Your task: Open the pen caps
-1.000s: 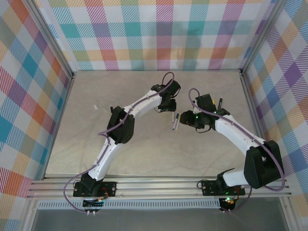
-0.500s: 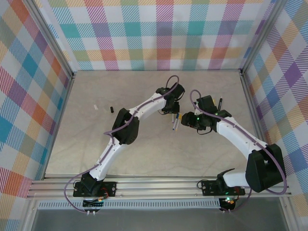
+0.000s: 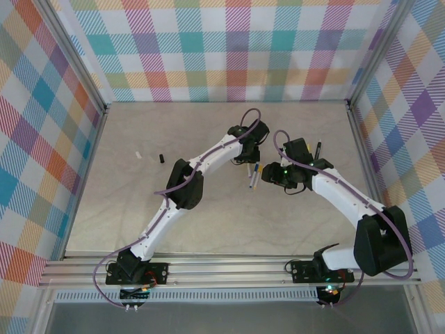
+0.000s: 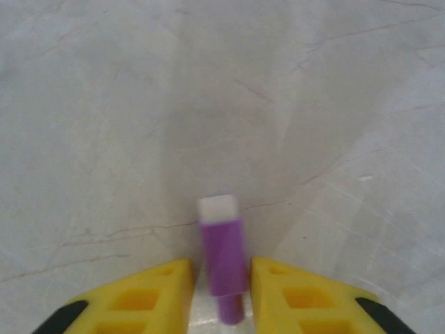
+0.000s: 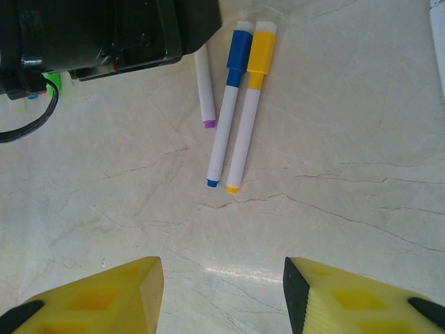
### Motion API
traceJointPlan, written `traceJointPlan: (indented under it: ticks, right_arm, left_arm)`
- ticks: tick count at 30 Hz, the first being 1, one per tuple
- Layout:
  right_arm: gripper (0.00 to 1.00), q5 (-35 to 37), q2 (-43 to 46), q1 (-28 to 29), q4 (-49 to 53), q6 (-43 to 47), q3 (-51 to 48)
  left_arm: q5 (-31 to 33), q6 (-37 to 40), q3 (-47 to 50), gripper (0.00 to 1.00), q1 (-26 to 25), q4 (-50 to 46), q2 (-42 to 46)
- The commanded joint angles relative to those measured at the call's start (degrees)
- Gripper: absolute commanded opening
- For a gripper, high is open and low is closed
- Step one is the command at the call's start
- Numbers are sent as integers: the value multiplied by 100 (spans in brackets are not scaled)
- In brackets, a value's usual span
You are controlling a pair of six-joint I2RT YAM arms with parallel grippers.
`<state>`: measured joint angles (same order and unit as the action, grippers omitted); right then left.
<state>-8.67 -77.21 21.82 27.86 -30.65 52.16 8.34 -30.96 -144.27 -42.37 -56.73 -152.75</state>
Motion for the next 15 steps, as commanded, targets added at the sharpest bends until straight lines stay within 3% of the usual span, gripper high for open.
traceJointPlan:
  ticks: [1, 2, 8, 15]
  right_arm:
    - [50, -97, -87, -3, -134, 55, -43]
    - [50, -174, -124, -3, -195, 60, -47]
    - [49, -915, -409, -1, -648, 93, 35]
    - [46, -1717, -1046, 6, -1419, -127, 171]
  left_arm:
    - [185, 62, -36, 12, -16, -169, -304]
    - [192, 76, -25, 1, -2, -209, -277]
    - [88, 160, 593, 0, 254, -114, 390]
    - [-1141, 115, 1689, 0, 706, 358, 1793]
